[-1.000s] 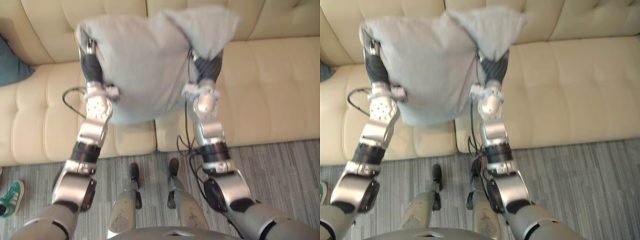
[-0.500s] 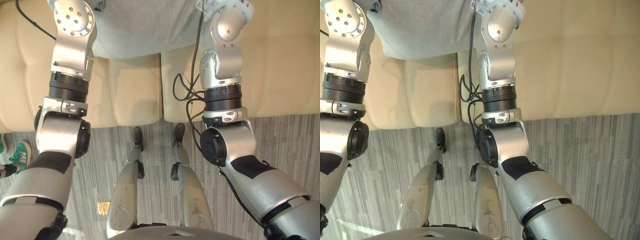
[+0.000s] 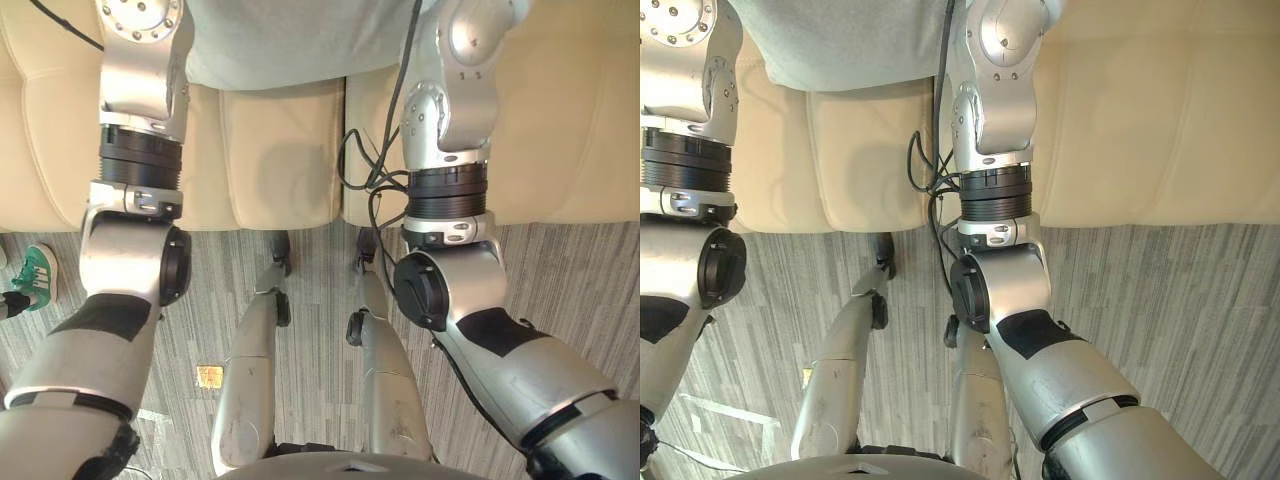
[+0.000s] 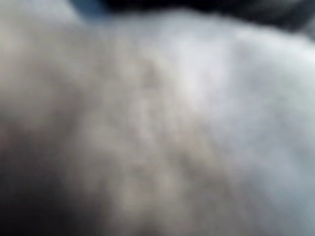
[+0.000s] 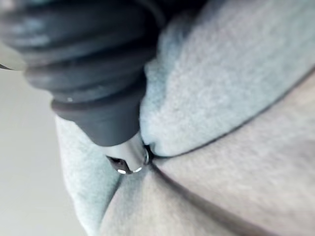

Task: Pick up cushions and gather them together orderly.

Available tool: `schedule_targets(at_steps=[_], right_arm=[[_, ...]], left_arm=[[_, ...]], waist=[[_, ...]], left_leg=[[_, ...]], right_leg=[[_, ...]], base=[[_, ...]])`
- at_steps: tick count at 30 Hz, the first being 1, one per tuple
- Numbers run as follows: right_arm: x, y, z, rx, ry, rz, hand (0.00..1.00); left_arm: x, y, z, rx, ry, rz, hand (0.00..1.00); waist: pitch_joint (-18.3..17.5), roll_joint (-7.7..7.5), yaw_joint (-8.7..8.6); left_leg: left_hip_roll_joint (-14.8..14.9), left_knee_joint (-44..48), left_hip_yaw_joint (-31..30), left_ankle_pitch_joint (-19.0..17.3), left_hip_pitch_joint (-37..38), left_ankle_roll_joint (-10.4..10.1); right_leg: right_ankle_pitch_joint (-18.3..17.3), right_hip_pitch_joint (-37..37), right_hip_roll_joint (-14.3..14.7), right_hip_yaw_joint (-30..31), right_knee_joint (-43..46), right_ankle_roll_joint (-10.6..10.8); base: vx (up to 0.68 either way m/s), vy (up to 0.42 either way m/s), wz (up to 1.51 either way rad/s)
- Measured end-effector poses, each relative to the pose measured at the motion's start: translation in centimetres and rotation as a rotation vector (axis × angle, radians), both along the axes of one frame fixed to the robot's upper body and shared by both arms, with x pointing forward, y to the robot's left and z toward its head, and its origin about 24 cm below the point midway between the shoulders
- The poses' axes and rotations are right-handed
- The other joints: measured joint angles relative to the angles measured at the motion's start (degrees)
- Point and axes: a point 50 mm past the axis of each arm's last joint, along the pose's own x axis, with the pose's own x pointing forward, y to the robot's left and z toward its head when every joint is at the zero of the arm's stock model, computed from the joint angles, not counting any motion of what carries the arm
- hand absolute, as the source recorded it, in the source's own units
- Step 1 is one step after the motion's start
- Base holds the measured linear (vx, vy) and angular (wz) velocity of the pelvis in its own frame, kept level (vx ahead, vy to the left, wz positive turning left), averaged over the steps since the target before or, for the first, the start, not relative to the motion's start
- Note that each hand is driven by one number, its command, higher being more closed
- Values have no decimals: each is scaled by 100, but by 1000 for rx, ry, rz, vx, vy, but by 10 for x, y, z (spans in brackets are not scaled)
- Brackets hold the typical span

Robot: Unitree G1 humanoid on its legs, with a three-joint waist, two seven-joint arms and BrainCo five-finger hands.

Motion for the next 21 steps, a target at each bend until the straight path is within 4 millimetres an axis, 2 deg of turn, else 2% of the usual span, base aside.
schedule_targets(at_steps=[4, 8, 12, 15, 18, 19, 21], right_arm=[[-1, -9, -4, 58, -1, -9, 0], [-2, -12, -7, 64, -9, -16, 0], [3, -23, -29, 68, 40, -52, 0], [6, -29, -33, 65, 57, -69, 0], [9, -49, -30, 71, 53, -85, 0], [15, -60, -27, 70, 73, -98, 0], [18, -69, -21, 89, 79, -81, 0]], left_arm=[[0, -3, -2, -40, 13, -7, 0], [-4, 3, 2, -68, 4, 5, 0], [-9, 13, 8, 11, -2, 92, 0], [-12, 22, 12, 31, -3, 130, 0], [-11, 29, 21, 43, 7, 137, 0], [-8, 35, 24, 35, 26, 139, 0], [-7, 45, 25, 15, 42, 133, 0]], waist=[[0, 0, 15], [-1, -1, 3], [-2, -3, -12], [-2, -3, -37], [-4, -7, -53], [-4, -7, -64], [-4, -7, -89]], left_leg=[[53, 124, -48, -2, -110, -3], [80, 188, -35, -12, -119, -13], [225, 559, -10, -170, -261, 1], [289, 730, 34, -239, -314, 9], [374, 937, 22, -299, -408, 18], [396, 988, 25, -304, -426, 22], [420, 1052, 33, -316, -444, 20]], right_leg=[[0, -31, 43, -60, 1, 0], [0, -30, 55, -51, 1, -1], [11, -29, 150, -14, 1, -14], [11, -30, 189, 60, 1, -15], [31, -30, 255, 60, 1, -40], [39, -30, 267, 61, 1, -50], [41, -30, 276, 61, 1, -51]], base=[[-41, 9, 3], [-45, -2, -5], [-62, -8, -14], [-67, -12, -15], [-70, -16, -11], [-73, -17, -6], [-70, -19, -8]])
